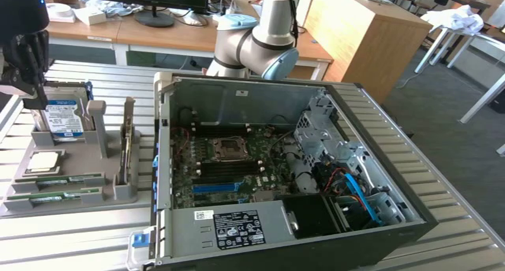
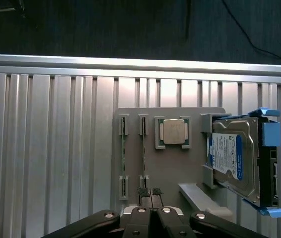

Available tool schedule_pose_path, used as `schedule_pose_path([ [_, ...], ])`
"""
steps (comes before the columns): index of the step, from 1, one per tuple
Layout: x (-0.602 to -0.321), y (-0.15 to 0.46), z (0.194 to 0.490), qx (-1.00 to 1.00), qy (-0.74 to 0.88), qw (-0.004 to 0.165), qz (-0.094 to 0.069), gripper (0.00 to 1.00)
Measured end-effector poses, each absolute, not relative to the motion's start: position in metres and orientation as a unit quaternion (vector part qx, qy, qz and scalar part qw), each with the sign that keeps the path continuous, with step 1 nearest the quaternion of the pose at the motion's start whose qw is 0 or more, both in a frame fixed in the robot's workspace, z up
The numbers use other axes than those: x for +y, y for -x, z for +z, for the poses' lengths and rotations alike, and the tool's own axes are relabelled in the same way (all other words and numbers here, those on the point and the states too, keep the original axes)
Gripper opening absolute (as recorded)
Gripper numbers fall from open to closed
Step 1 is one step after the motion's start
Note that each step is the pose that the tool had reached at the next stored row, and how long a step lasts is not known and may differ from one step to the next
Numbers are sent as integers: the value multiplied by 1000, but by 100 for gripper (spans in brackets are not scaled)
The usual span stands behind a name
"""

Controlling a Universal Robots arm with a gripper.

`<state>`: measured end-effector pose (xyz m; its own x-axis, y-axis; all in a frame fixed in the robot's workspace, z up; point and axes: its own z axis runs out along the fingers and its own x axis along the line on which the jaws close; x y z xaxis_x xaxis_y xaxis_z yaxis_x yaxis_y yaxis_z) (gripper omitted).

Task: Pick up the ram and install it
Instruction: 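Pick up the ram and move it above insertion slot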

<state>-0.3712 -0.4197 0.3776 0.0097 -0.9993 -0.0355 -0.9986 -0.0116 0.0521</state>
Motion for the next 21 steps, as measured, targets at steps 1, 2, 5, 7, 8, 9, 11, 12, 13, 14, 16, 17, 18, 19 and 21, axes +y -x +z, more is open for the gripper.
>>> schedule_pose_path([
  [1, -420, 371, 378, -702, -712, 6, -31, 10],
  [2, -420, 371, 378, -702, -712, 6, -31, 10],
  [5, -420, 371, 378, -702, -712, 6, -31, 10],
  [7, -420, 371, 378, -702, -712, 6, -31, 10],
  [8, -420, 371, 378, -702, -712, 6, -31, 10],
  [9, -420, 371, 378, -702, -712, 6, -31, 10],
  [11, -420, 371, 378, -702, -712, 6, -31, 10],
  [12, -420, 371, 378, -702, -712, 6, -31, 10],
  [13, -420, 371, 378, -702, -712, 6, -31, 10],
  [14, -420, 371, 378, -702, -712, 6, -31, 10],
  [16, -420, 371, 378, -702, -712, 6, -31, 17],
  [17, -420, 371, 378, -702, -712, 6, -31, 17],
  [18, -420, 371, 378, -702, -712, 6, -31, 23],
  [19, -420, 371, 378, -702, -712, 6, -31, 23],
  [21, -420, 371, 378, -702, -712, 6, -31, 30],
])
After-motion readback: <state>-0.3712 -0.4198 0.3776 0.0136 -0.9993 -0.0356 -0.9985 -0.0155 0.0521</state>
